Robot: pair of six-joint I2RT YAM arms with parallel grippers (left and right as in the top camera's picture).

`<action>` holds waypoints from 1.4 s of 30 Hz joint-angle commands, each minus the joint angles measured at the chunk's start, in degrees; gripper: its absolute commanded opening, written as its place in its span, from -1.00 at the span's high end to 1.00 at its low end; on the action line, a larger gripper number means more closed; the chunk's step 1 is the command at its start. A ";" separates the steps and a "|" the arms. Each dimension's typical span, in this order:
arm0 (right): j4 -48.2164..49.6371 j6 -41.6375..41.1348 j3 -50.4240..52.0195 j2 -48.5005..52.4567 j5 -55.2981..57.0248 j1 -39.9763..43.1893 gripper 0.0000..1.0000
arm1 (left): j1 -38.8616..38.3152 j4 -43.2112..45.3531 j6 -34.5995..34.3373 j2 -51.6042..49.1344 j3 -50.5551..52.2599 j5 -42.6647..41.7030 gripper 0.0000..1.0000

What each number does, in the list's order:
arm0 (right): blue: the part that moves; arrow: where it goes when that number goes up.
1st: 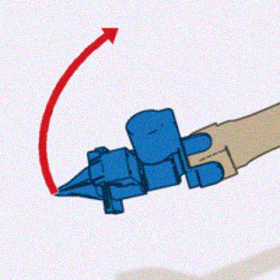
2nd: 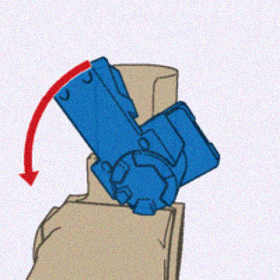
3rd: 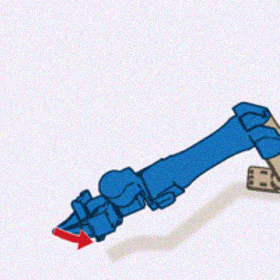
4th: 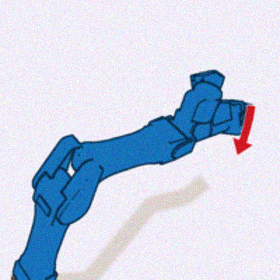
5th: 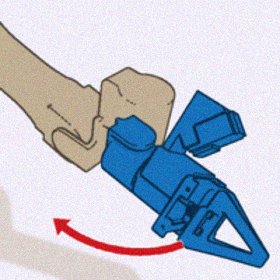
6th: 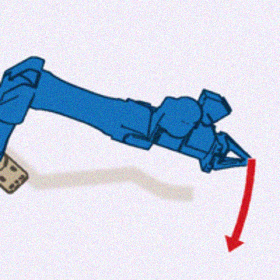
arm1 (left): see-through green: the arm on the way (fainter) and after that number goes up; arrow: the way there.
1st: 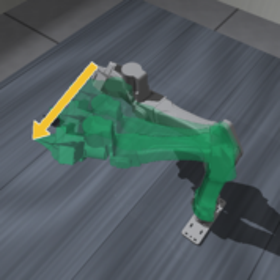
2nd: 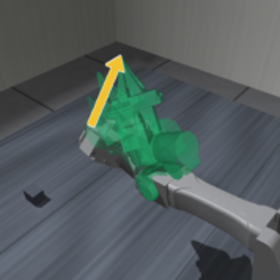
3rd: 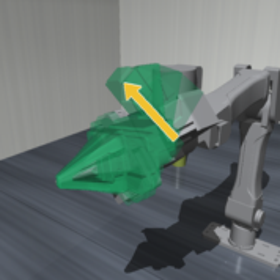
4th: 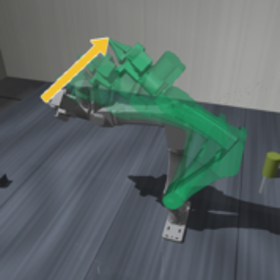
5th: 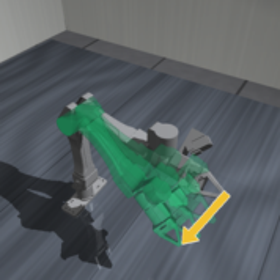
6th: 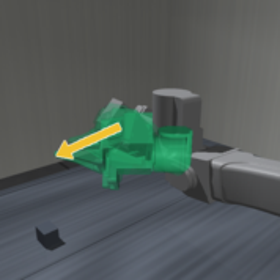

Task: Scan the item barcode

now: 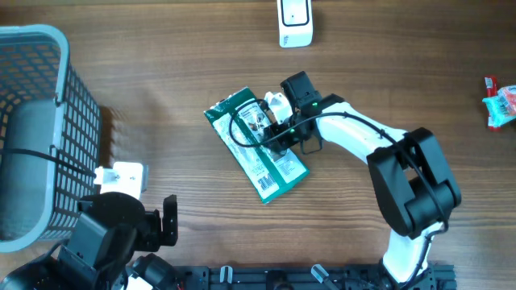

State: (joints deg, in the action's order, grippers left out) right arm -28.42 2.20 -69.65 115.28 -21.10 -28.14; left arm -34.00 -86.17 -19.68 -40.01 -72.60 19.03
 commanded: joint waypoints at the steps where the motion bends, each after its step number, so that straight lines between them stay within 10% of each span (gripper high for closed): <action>1: -4.17 -2.86 5.42 9.99 5.40 -1.09 0.89 | 0.20 0.13 -0.52 0.31 -0.17 0.52 -1.00; 21: -26.95 2.01 -7.76 -21.86 -4.11 -0.24 0.91 | 0.20 0.13 -0.52 0.31 -0.17 0.52 -1.00; 42: -29.24 -2.45 -7.76 -23.32 0.52 -0.24 0.92 | 0.20 0.13 -0.50 0.31 -0.17 0.52 -1.00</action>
State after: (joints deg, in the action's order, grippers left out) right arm -56.66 0.64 -76.66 92.44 -20.93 -28.58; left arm -34.00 -86.15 -19.68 -40.01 -72.60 19.03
